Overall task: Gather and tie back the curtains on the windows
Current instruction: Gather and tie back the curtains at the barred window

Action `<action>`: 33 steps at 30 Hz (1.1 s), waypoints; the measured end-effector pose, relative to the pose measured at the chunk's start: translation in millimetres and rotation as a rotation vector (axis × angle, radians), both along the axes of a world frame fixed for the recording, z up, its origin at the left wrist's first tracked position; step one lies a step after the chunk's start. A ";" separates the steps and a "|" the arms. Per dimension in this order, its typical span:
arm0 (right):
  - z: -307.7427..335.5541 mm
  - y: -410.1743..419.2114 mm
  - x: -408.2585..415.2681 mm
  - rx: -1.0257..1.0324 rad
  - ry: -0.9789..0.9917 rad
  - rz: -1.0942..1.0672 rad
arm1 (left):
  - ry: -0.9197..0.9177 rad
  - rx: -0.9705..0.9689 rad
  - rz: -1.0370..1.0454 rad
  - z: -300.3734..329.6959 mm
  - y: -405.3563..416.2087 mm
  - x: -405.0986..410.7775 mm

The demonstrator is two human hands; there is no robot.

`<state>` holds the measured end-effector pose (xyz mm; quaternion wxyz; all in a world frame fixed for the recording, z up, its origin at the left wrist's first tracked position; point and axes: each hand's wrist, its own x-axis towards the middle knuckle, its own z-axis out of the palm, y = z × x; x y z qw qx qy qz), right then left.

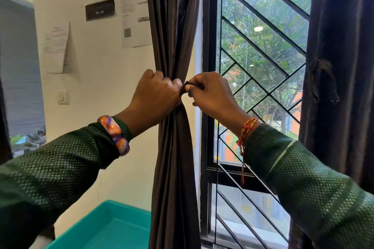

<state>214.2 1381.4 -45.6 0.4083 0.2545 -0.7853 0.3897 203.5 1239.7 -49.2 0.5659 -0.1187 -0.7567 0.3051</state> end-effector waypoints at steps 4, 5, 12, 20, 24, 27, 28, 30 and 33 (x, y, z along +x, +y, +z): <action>3.4 -5.5 -1.0 -0.026 -0.013 0.016 | -0.144 0.162 -0.094 0.6 0.0 12.0; 4.9 -6.6 -0.8 -0.031 -0.017 0.020 | -0.168 0.223 -0.138 1.9 0.6 10.7; 14.2 -18.1 1.2 -0.052 -0.084 0.106 | -0.201 0.397 -0.283 12.0 0.8 16.9; 17.9 -20.5 -4.1 -0.201 -0.294 0.259 | 0.114 0.069 -0.313 3.7 -16.2 13.2; 20.5 -23.7 -2.4 -0.263 -0.379 0.269 | 0.200 -0.058 -0.311 4.8 -21.4 13.6; 21.5 -24.7 -1.0 -0.286 -0.401 0.233 | 0.164 -0.109 -0.313 7.0 -23.4 13.0; 21.4 -24.5 0.1 -0.303 -0.413 0.239 | 0.126 -0.102 -0.309 7.6 -23.4 13.7; 19.7 -23.0 3.0 -0.347 -0.460 0.267 | -0.023 0.031 -0.331 5.6 -21.2 16.2; 13.5 -19.0 10.4 -0.283 -0.579 0.273 | -0.395 0.468 -0.427 8.9 -16.9 17.0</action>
